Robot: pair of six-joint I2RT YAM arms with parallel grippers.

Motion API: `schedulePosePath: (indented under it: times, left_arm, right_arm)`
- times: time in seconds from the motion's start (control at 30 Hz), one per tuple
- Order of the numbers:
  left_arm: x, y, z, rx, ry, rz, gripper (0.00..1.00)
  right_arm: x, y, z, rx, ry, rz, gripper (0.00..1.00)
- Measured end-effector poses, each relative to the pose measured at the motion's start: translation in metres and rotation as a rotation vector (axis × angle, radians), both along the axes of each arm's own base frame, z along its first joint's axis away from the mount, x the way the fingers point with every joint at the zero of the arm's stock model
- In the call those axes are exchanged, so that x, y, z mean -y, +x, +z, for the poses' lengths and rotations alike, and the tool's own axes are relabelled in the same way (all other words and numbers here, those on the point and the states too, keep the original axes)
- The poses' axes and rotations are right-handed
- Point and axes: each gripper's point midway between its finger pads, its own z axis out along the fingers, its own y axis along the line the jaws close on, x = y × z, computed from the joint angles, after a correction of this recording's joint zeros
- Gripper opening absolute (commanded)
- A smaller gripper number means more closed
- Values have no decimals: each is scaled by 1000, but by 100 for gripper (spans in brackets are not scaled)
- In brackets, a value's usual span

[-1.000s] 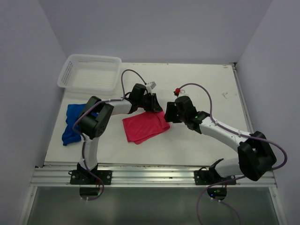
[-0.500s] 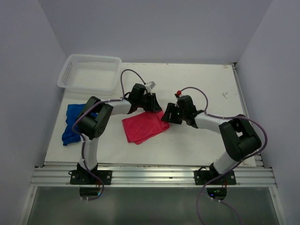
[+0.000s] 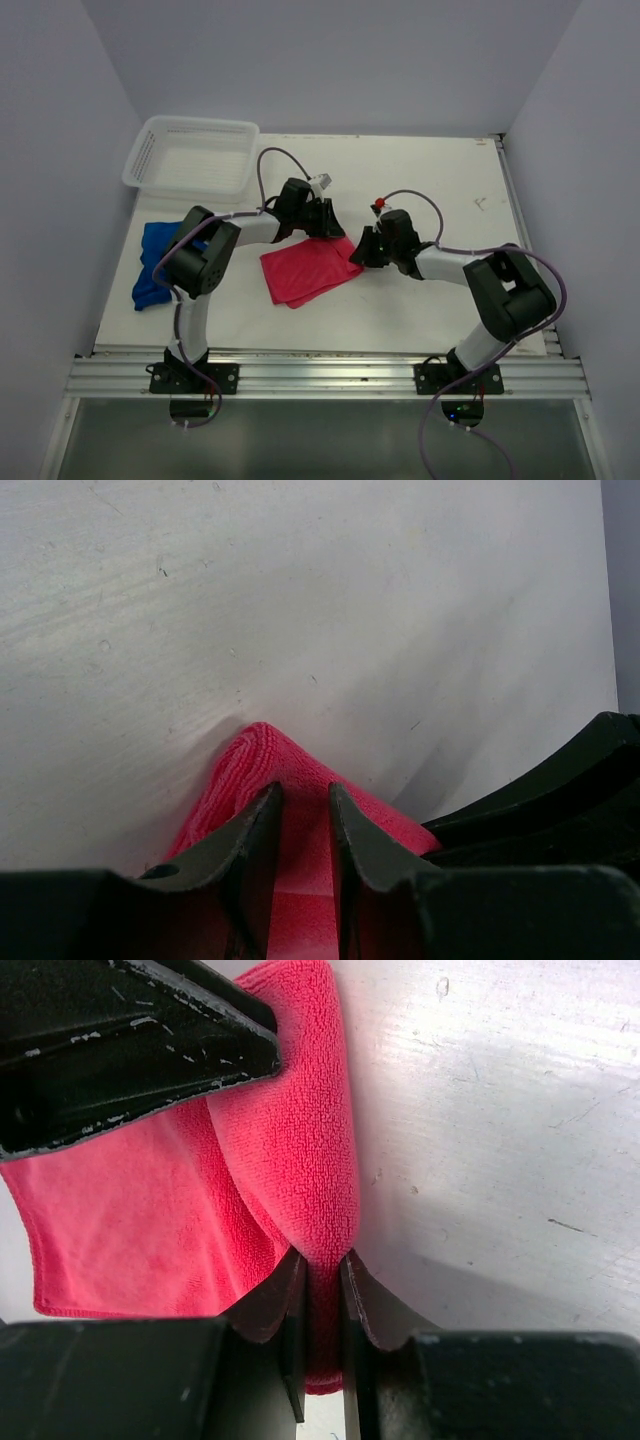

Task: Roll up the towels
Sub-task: Roll the towel

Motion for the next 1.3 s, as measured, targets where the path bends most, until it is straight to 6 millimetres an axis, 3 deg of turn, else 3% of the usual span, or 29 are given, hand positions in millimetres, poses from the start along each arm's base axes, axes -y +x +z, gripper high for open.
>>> schedulePosePath:
  times: [0.2, 0.7, 1.3]
  left_arm:
    - [-2, -2, 7, -12, 2, 5, 31]
    - [-22, 13, 60, 39, -28, 79, 31]
    - [-21, 8, 65, 19, -48, 85, 31]
  right_arm:
    - [7, -3, 7, 93, -95, 37, 0]
    - [0, -27, 16, 336, -564, 146, 0]
    - [-20, -33, 21, 527, -1123, 242, 0]
